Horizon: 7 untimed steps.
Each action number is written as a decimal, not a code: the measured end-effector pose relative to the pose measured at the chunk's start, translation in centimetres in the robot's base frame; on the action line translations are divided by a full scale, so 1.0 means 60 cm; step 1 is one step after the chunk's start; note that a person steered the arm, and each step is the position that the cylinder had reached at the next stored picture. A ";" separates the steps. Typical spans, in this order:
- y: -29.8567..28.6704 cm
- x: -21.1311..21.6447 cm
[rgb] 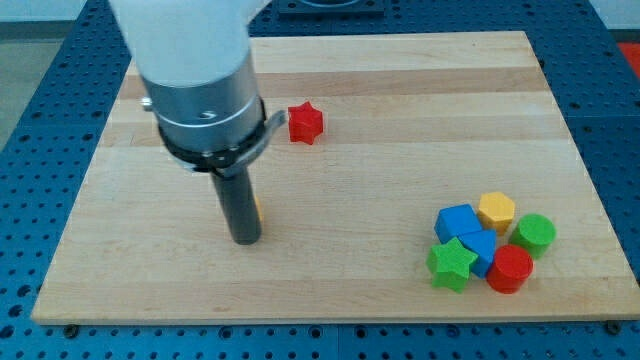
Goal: Push the yellow heart to up
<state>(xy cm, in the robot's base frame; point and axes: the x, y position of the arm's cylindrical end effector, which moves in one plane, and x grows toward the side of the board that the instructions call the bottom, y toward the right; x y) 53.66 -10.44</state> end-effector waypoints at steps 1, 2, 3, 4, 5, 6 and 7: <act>-0.021 -0.003; -0.018 -0.022; 0.002 -0.053; 0.022 -0.089; 0.025 -0.118; -0.002 -0.118; -0.011 -0.118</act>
<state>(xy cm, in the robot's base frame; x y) 46.57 -11.09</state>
